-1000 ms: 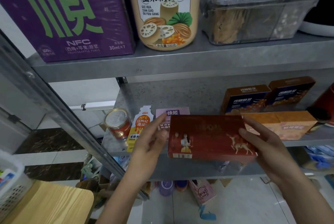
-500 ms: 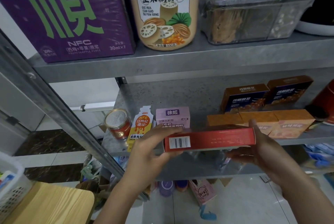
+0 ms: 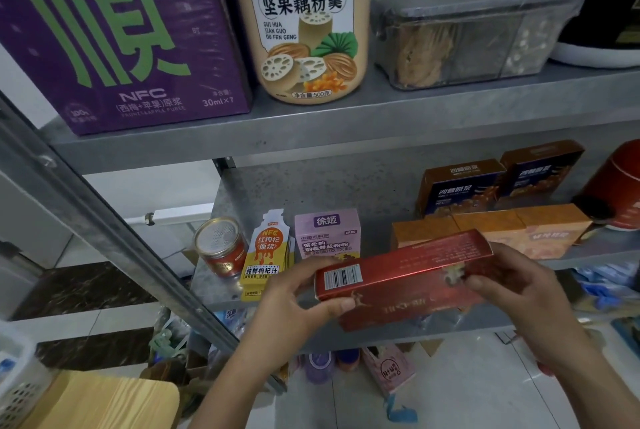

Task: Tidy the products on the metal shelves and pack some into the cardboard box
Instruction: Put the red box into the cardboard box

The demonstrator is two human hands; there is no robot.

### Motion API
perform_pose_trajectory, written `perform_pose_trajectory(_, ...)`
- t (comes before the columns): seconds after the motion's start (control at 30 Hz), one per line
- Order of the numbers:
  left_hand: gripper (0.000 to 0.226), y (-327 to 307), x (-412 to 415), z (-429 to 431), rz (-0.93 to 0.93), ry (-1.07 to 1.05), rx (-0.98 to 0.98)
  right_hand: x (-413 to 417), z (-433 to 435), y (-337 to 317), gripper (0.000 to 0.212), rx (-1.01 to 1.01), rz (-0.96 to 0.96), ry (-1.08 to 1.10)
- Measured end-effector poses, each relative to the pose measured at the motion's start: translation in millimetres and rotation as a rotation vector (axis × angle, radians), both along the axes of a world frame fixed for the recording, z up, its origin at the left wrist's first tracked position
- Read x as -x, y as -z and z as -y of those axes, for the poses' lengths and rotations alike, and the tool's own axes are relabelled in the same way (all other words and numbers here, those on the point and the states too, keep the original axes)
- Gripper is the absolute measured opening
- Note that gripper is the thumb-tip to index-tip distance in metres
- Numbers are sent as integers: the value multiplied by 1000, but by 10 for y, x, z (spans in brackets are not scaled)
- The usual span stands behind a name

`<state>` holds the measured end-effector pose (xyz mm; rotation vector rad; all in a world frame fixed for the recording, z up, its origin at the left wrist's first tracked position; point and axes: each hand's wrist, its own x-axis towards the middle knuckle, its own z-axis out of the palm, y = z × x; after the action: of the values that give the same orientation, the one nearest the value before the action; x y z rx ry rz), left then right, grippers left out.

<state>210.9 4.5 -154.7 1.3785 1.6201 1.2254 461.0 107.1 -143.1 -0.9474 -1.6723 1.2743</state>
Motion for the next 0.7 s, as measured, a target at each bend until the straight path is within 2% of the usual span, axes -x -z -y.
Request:
perform_pose_trajectory(0.1, 41, 68, -1, -29, -250, 31, -52, -43, 47, 13, 39, 33, -44, 46)
perform_pose_trajectory(0.17, 51, 127, -28, -55, -399, 10, -118, -81, 94, 31, 23, 56, -59, 75)
perform_pose_trajectory(0.23, 56, 178, -103, -79, -461, 20, -180, -108, 148, 59, 27, 82, -52, 108)
perform_pose_trajectory(0.37, 57, 227, -292, -142, -483, 169, -223, -110, 280, 158, 28, 66, 99, 172)
perform_pose_trajectory(0.5, 54, 274, -440, -223, -414, 332, -68, -103, 427, 281, 24, 95, 76, 209)
perform_pose_trajectory(0.63, 34, 357, -552, -279, -69, 382, 137, -187, 579, 381, 29, 159, 9, 297)
perform_pose_trajectory(0.7, 25, 421, -628, -308, 85, 325, 252, -280, 660, 476, 45, 261, -119, 403)
